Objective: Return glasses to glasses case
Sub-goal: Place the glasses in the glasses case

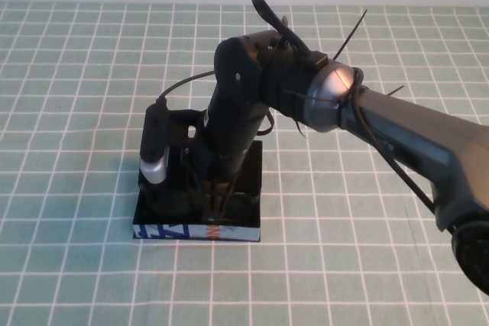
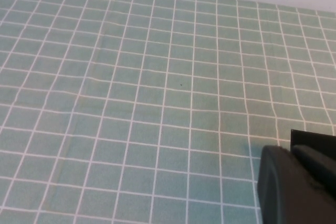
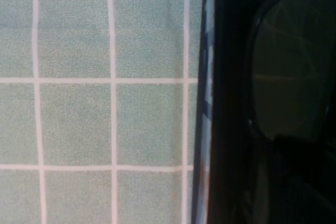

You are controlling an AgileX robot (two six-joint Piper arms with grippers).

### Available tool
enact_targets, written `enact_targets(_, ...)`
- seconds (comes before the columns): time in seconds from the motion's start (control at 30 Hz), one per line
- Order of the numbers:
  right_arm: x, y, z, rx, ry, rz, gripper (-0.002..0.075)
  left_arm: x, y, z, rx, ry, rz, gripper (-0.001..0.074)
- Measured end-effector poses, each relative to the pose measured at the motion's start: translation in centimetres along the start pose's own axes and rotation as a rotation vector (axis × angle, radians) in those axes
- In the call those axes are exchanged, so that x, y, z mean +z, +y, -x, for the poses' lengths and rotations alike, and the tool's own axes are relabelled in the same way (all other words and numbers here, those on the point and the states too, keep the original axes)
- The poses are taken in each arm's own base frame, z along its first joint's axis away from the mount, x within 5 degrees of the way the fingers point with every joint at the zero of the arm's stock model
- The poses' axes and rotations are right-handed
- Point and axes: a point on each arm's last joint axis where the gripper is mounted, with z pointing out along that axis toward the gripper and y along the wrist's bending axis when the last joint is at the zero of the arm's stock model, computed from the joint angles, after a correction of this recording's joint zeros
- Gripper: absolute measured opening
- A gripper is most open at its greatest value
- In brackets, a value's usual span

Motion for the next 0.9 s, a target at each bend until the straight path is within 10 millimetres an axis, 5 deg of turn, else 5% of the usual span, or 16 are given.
enact_targets(0.23, 0.0, -0.2, 0.1, 0.013, -0.012, -0.025, 0.0185, 0.3, -0.2, -0.6, 0.127, 0.042, -0.028, -0.0001)
enact_targets(0.43, 0.0, -0.5, 0.0, 0.005, -0.001, -0.052, 0.0204, 2.4, -1.7, -3.5, 0.291, 0.131, -0.211, -0.0001)
enact_targets(0.63, -1.6, -1.1, 0.5, 0.019, -0.032, -0.103, 0.0088, 5.9, -3.7, -7.9, 0.309, 0.216, -0.459, -0.0001)
enact_targets(0.9, -4.0, -4.6, -0.8, 0.335, -0.171, -0.223, -0.0008, 11.2, -4.8, -12.8, 0.253, 0.309, -0.593, -0.0001)
